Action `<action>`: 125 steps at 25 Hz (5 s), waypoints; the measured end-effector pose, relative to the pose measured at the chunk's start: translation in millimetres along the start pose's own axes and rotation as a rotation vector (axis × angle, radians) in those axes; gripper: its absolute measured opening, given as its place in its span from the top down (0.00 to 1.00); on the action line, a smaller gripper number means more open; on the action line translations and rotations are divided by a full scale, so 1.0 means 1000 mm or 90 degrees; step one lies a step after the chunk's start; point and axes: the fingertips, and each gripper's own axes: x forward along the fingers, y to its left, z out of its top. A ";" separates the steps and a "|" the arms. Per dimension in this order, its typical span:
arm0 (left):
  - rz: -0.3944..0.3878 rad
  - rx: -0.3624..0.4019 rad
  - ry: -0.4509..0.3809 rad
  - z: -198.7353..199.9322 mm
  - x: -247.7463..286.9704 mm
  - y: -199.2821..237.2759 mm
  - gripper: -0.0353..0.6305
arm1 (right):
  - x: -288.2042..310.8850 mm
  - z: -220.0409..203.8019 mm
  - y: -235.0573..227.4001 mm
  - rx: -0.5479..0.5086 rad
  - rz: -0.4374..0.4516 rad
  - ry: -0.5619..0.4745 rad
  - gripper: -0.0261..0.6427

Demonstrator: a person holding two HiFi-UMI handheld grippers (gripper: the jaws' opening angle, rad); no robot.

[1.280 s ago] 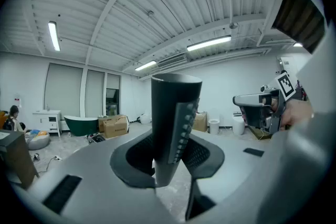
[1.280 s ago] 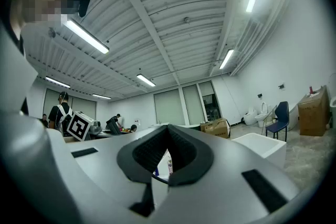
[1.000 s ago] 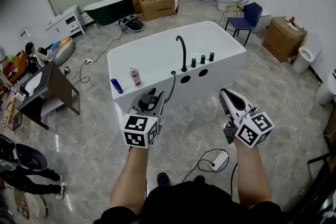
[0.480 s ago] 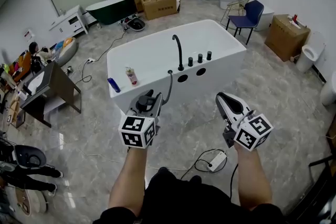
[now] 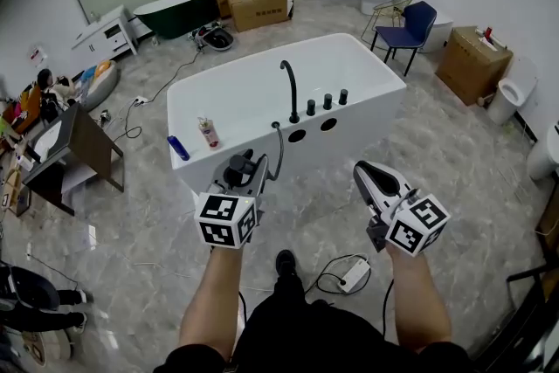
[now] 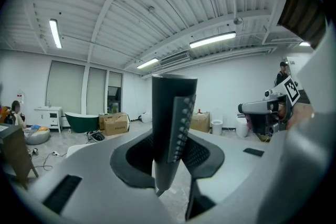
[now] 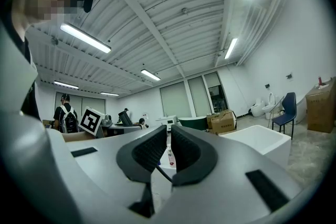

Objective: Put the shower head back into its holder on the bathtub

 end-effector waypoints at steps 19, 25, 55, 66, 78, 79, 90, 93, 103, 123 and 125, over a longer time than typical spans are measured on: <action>-0.030 -0.004 0.020 0.003 0.130 0.101 0.76 | 0.163 -0.023 -0.077 0.036 0.018 0.071 0.91; -0.032 -0.013 0.005 0.007 0.148 0.141 0.76 | 0.208 -0.020 -0.088 0.027 0.010 0.084 0.91; -0.023 -0.064 0.012 0.005 0.196 0.181 0.76 | 0.259 -0.019 -0.133 0.048 0.020 0.102 0.94; 0.036 -0.115 0.047 0.001 0.292 0.174 0.76 | 0.294 -0.031 -0.229 0.068 0.099 0.124 0.94; 0.131 -0.114 0.045 0.008 0.318 0.185 0.76 | 0.340 -0.022 -0.257 0.063 0.216 0.147 0.94; 0.136 -0.113 0.045 0.007 0.317 0.190 0.76 | 0.345 -0.022 -0.255 0.061 0.221 0.148 0.94; 0.109 -0.072 -0.017 0.047 0.302 0.249 0.76 | 0.410 -0.002 -0.213 0.037 0.230 0.130 0.94; 0.075 -0.059 -0.029 0.059 0.309 0.250 0.76 | 0.420 -0.001 -0.207 0.029 0.230 0.133 0.94; 0.109 -0.052 -0.057 0.091 0.327 0.288 0.76 | 0.449 0.001 -0.228 0.035 0.234 0.146 0.94; 0.131 0.023 -0.104 0.170 0.371 0.313 0.76 | 0.490 0.005 -0.254 0.042 0.275 0.155 0.94; 0.127 0.030 -0.108 0.177 0.375 0.311 0.76 | 0.492 0.010 -0.258 0.041 0.273 0.150 0.94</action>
